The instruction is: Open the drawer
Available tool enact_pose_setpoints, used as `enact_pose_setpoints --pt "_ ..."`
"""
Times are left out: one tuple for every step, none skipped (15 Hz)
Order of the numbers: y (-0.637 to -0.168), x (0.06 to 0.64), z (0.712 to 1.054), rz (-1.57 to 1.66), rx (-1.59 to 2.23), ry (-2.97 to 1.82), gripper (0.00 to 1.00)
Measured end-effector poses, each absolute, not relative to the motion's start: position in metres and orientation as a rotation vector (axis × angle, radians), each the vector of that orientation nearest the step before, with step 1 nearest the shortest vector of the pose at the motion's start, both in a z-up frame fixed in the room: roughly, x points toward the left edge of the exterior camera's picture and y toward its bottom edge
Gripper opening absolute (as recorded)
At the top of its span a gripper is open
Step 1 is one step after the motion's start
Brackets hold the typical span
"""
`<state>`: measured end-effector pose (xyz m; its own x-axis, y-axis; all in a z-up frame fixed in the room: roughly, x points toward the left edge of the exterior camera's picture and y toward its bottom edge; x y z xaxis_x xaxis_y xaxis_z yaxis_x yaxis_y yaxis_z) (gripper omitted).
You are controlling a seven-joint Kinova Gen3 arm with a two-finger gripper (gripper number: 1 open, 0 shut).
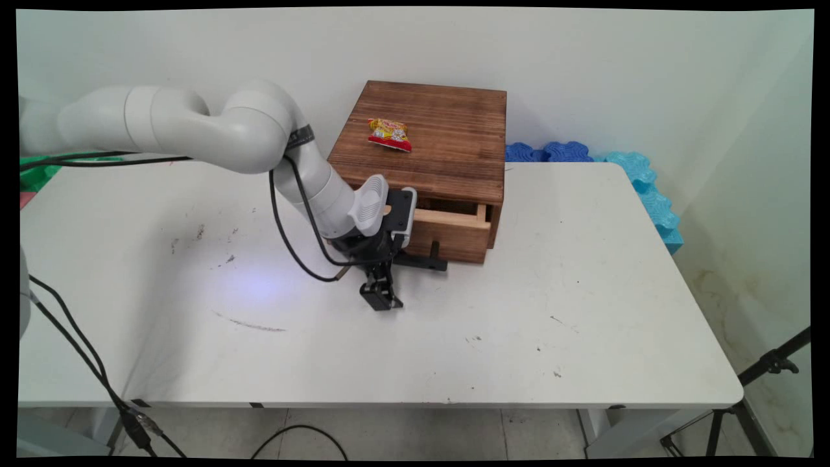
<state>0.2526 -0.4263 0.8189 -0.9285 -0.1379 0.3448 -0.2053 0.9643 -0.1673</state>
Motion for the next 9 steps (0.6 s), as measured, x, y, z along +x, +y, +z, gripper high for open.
enact_pose_setpoints --pt "-0.421 0.252 0.82 0.278 0.249 -2.779 1.0" --pt "-0.416 0.252 0.822 0.269 0.248 -2.779 1.0" --pt "-0.411 0.251 0.823 0.262 0.247 -2.779 1.0" --pt "-0.405 0.251 0.824 0.253 0.246 -2.78 1.0" --pt "-0.399 0.251 0.826 0.245 0.245 -2.78 1.0" --pt "-0.394 0.251 0.827 0.238 0.244 -2.78 1.0" --pt "-0.391 0.25 0.827 0.232 0.244 -2.78 1.0" --pt "-0.386 0.25 0.828 0.225 0.243 -2.78 1.0" --pt "-0.38 0.25 0.83 0.215 0.243 -2.78 1.0"
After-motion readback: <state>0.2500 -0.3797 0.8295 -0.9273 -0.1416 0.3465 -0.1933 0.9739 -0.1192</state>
